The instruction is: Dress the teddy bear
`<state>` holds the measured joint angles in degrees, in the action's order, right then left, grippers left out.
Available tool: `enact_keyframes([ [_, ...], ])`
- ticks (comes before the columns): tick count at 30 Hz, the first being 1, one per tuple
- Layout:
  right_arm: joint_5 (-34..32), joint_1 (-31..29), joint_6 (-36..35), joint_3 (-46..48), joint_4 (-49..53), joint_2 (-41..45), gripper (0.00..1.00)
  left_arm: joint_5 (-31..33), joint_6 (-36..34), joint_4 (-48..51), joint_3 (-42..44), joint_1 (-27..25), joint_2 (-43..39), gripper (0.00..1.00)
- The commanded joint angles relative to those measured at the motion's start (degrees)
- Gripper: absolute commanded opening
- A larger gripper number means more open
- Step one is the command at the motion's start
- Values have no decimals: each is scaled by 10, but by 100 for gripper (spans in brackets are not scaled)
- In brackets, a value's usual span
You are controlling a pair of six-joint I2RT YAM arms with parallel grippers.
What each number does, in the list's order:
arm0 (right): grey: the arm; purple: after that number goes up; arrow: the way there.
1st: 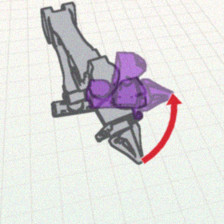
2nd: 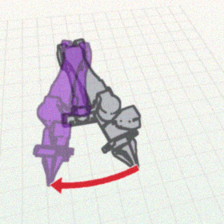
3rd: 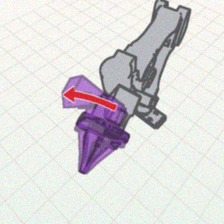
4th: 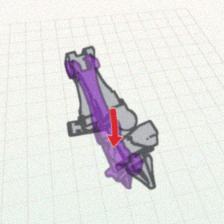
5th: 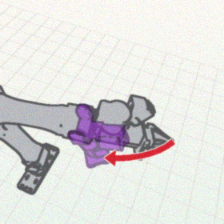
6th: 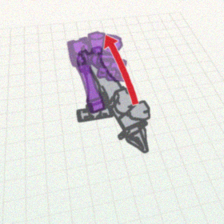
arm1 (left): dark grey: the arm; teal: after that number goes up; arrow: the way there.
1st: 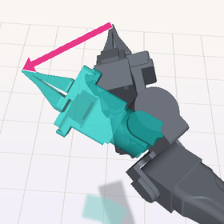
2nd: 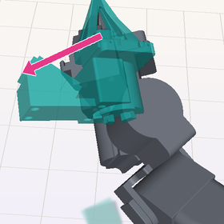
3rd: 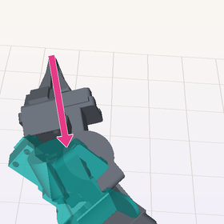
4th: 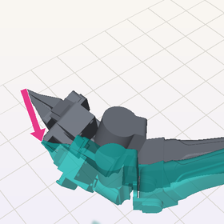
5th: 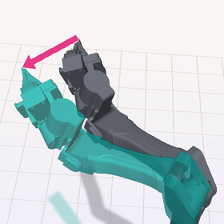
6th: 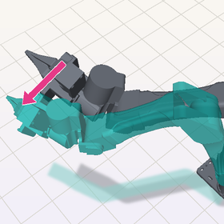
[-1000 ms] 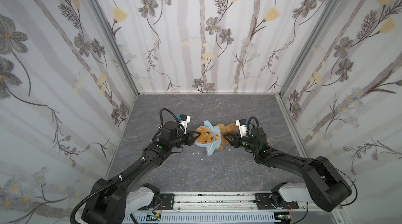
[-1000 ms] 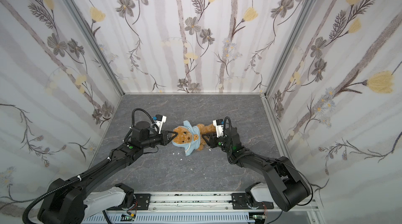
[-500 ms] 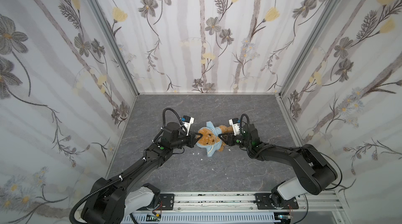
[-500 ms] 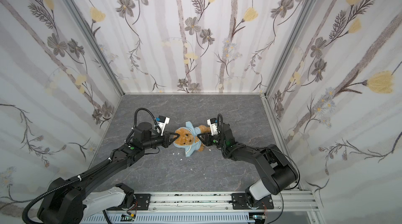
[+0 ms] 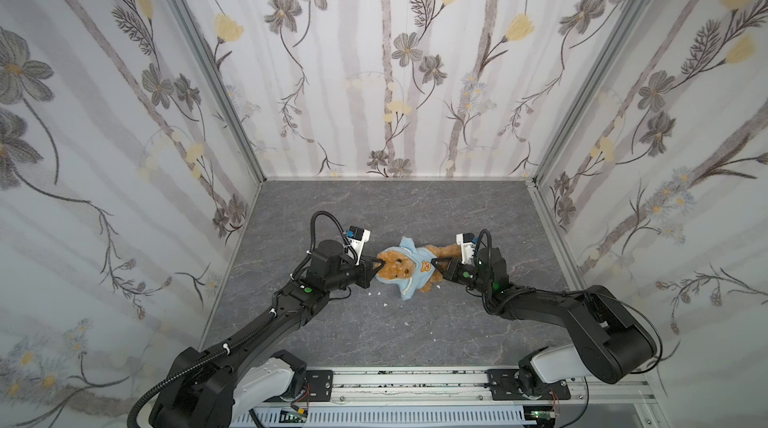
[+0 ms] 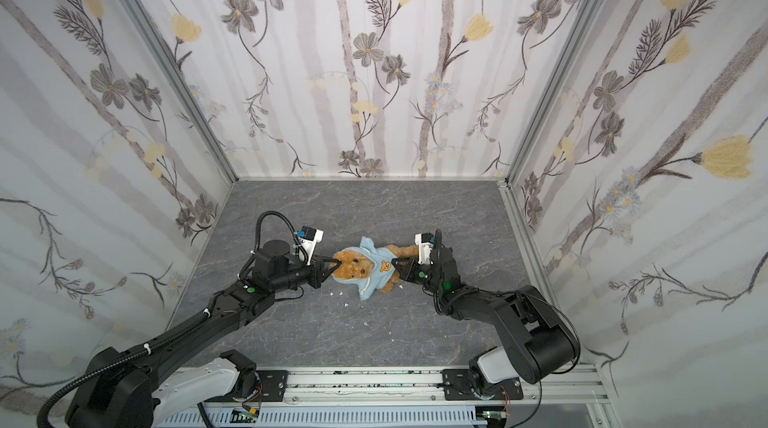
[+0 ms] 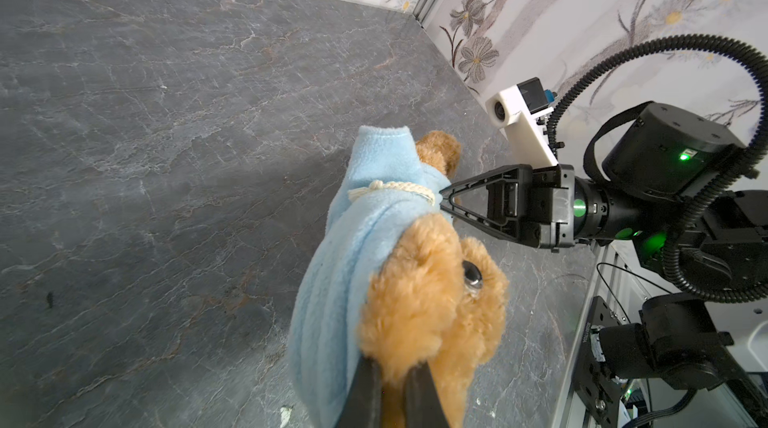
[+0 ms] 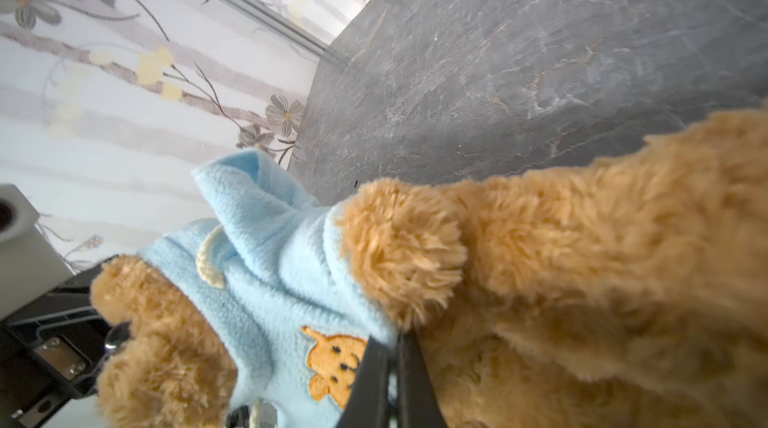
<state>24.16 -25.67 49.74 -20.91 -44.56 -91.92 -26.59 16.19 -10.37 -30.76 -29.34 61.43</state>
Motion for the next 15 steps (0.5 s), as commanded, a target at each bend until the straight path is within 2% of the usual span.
enact_keyframes([
  [1,-168,13,85,24,-1,1,0,42,-60,-9,12,-3,-17,0],
  [6,-209,22,113,52,-5,1,0,32,-74,-6,17,-4,-28,0],
  [10,-222,34,106,68,-12,1,0,14,-72,-11,22,-4,-26,0],
  [13,-142,25,57,49,-94,-17,0,8,-66,-17,12,-22,-17,0],
  [15,-70,11,3,6,-81,-32,1,37,-43,-20,-6,-37,-4,0],
])
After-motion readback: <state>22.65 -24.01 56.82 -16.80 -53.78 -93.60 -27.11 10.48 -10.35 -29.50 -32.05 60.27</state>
